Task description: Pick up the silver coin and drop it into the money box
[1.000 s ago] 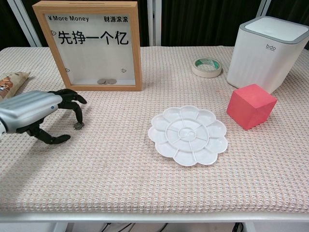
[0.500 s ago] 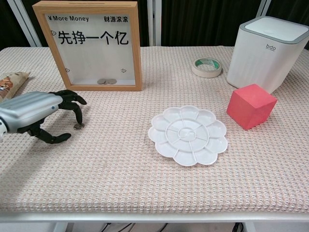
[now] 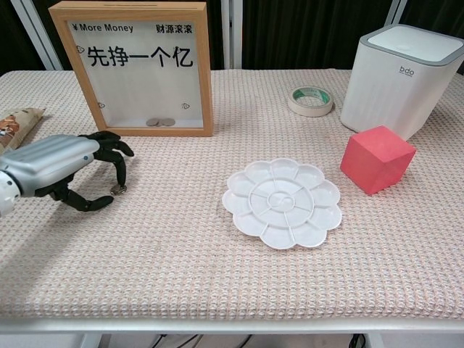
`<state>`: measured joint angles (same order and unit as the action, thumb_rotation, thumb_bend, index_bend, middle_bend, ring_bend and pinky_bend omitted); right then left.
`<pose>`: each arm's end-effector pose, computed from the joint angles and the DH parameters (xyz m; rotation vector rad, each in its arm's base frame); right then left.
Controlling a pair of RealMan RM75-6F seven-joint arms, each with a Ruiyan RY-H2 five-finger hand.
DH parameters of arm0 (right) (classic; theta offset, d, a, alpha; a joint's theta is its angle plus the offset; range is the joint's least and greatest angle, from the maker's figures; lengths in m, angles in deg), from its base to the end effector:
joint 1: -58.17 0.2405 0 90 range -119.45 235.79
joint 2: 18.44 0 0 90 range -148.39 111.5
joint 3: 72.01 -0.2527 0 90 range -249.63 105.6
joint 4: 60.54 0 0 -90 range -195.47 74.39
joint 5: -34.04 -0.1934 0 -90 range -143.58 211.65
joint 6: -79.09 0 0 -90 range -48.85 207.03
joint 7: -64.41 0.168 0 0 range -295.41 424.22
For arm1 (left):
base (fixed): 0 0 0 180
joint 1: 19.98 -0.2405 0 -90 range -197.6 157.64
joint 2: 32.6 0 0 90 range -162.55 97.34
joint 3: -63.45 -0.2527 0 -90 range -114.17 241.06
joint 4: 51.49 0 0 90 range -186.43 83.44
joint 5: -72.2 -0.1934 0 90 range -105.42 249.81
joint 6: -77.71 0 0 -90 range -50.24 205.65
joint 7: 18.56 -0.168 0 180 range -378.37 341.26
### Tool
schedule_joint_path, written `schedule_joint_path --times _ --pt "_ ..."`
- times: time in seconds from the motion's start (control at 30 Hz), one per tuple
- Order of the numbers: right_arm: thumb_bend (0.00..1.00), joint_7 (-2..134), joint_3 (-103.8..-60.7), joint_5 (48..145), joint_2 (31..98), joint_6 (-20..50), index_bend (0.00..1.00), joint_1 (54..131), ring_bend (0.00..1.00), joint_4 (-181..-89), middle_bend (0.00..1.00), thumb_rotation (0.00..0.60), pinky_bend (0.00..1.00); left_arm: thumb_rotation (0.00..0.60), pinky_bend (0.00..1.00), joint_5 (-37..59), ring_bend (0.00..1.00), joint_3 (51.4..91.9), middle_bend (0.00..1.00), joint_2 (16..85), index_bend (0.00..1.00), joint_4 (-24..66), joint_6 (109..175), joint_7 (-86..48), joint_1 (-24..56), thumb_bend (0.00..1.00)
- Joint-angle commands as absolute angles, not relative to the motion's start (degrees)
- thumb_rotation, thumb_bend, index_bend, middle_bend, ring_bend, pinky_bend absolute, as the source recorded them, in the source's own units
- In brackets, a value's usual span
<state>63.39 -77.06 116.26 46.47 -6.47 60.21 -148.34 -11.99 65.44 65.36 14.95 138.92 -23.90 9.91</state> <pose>-0.3304 -0.1953 0.1886 1.2923 -0.8613 0.8069 -0.2168 0.3033 -0.0495 -1.9063 -0.9270 -0.9163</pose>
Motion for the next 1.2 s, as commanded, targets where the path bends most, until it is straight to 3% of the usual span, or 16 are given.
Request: schedule_joint_path --times 0.03,1.2 --pt "0.30 63.46 -77.04 116.14 46.47 -6.43 0.00 60.14 0.00 -148.30 0.00 0.600 0.00 0.600 0.14 -12.10 0.01 65.59 0.16 66.16 0.46 14.08 139.20 -23.26 10.07 0.27" --pt "0.30 64.84 -77.09 115.61 46.46 -5.93 0.00 59.86 0.00 -147.13 0.00 0.600 0.00 0.600 0.15 -12.91 0.03 65.95 0.20 68.83 0.52 8.65 141.35 -22.32 10.98 0.28"
